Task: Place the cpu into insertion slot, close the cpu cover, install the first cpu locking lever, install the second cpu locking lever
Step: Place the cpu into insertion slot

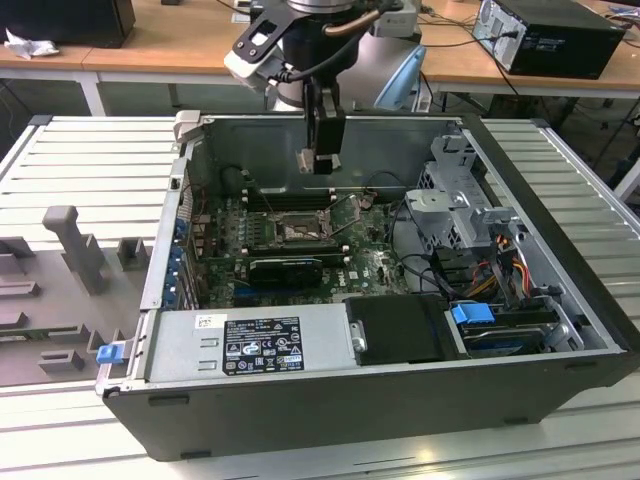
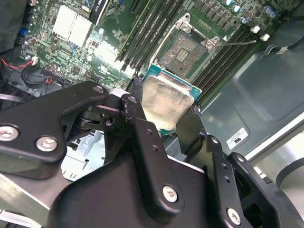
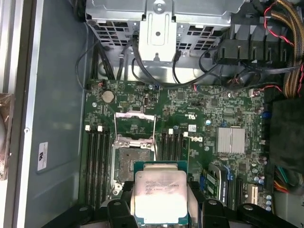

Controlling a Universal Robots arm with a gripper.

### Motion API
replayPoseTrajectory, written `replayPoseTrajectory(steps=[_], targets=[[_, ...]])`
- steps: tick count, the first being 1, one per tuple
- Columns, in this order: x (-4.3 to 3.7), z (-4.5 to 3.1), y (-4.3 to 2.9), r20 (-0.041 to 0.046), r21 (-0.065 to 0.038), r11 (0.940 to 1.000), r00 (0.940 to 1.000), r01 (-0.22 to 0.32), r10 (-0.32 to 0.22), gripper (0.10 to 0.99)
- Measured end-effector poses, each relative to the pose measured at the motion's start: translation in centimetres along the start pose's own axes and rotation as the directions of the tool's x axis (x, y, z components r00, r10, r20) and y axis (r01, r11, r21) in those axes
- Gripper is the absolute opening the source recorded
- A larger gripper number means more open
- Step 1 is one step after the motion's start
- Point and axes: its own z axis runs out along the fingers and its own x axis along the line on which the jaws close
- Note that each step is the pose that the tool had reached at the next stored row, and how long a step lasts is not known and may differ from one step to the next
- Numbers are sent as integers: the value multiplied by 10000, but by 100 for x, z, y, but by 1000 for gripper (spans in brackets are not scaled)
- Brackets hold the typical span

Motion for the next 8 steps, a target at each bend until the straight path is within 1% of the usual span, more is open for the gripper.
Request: replayPoseTrajectory(steps=[8], targets=[[-1, 70, -5, 26, 7, 9999, 9999, -109, 109, 529]])
